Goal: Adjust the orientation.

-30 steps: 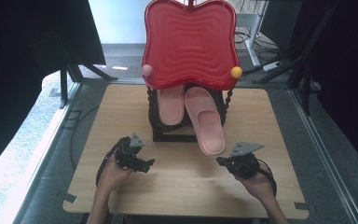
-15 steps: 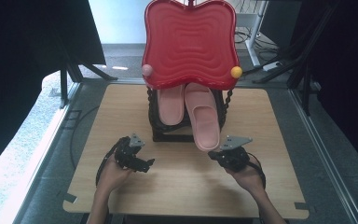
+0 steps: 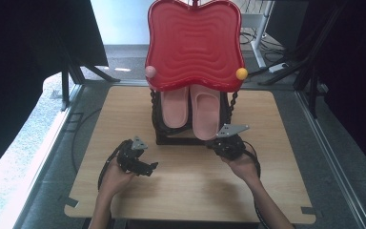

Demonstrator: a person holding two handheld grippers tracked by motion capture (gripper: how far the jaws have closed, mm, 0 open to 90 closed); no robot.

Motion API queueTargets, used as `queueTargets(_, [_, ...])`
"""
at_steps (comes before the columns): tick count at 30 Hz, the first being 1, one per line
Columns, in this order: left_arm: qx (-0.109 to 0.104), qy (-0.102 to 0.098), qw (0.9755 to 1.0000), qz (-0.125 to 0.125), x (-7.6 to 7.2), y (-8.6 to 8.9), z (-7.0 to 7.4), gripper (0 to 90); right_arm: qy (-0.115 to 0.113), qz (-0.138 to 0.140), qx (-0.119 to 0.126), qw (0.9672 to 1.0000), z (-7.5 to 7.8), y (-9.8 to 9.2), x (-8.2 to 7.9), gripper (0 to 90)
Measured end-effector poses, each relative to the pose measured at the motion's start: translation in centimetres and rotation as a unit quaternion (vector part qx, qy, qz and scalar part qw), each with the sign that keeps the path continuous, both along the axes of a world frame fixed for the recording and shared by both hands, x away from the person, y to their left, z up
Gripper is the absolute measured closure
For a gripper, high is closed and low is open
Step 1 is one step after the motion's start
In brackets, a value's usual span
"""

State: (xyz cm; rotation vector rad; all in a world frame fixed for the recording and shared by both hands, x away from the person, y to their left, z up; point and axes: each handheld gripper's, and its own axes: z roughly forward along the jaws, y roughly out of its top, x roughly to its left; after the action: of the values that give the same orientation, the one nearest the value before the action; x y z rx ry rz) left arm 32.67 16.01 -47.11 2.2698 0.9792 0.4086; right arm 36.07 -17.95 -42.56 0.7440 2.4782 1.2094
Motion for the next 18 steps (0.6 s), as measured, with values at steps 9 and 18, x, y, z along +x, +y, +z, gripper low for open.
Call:
queueTargets(9, [-0.001,0.001,1.0,0.001,0.0,0.2,0.1,1.2,-0.003,-0.006,0.015,0.9999,0.6,1.1,1.9,88.3])
queueTargets(18, [-0.002,0.002,1.0,0.0,0.0,0.1,0.0,0.9,0.009,-0.007,0.033,0.9994,1.0,1.6,3.6,86.0])
